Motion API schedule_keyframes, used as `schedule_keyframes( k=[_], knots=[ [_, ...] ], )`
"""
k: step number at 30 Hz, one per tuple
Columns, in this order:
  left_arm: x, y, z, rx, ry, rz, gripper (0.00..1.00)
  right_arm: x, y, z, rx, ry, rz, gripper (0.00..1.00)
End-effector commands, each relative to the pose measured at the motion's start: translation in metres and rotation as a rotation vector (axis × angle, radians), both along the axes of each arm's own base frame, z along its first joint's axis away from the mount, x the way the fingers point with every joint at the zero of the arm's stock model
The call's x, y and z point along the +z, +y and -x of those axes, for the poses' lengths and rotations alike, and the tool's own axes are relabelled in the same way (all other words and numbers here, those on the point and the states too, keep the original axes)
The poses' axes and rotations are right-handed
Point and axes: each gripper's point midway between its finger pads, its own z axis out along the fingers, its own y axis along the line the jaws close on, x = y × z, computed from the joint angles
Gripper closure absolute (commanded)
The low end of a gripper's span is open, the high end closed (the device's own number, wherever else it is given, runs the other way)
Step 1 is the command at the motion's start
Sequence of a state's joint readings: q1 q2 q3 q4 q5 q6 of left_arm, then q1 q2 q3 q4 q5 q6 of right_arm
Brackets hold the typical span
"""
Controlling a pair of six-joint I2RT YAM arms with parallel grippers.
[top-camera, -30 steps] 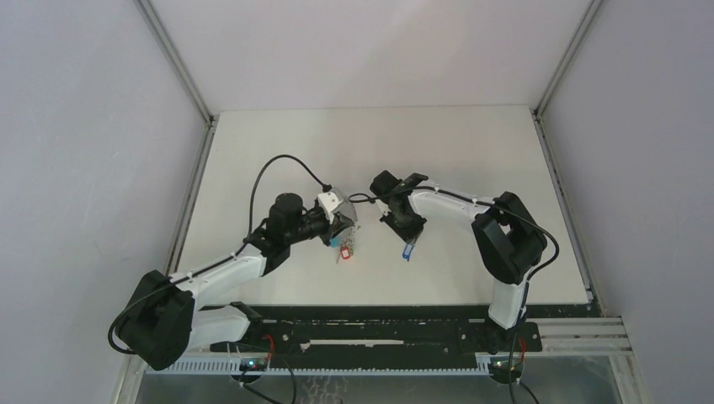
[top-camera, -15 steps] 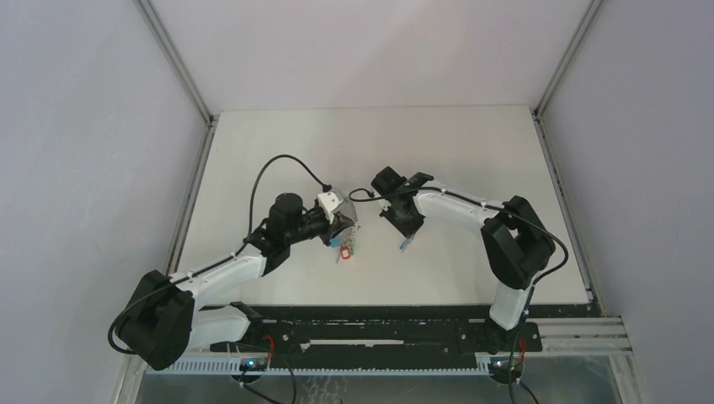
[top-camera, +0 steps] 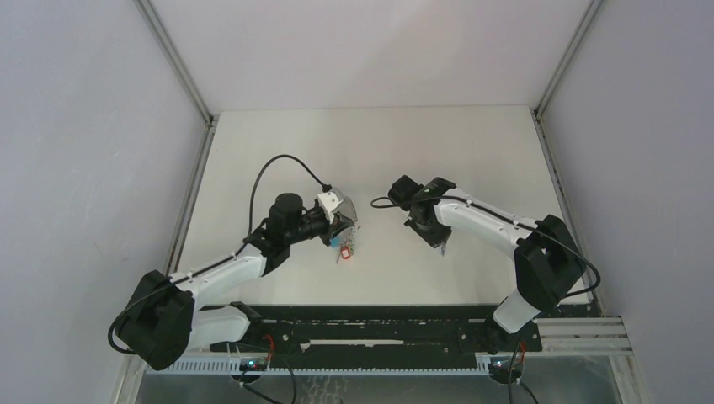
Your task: Put the keys on the keyring
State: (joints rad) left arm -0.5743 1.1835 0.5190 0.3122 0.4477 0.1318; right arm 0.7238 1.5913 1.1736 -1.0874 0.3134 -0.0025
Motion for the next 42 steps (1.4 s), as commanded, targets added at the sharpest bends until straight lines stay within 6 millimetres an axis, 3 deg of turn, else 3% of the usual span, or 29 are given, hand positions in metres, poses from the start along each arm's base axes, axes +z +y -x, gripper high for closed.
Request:
schedule_keyframes(
  k=[1,13,24,35,42],
  knots=[
    [0.022,-0.002,-0.004,-0.003,-0.073,0.052,1.0,0.005,-0.011,-0.004,0.007,-0.017,0.084,1.0],
    [0.022,-0.001,-0.004,0.003,-0.078,0.051,1.0,-0.028,0.049,-0.055,0.142,-0.007,0.04,1.0],
    [0.022,-0.002,-0.005,0.003,-0.075,0.052,1.0,-0.054,0.086,-0.075,0.184,-0.013,-0.083,1.0],
    [0.022,-0.002,-0.005,0.002,-0.076,0.053,1.0,-0.069,0.098,-0.079,0.147,-0.022,-0.167,1.0],
    [0.021,-0.003,-0.004,0.0,-0.071,0.056,1.0,-0.053,0.102,-0.08,0.11,-0.081,-0.295,1.0]
  ],
)
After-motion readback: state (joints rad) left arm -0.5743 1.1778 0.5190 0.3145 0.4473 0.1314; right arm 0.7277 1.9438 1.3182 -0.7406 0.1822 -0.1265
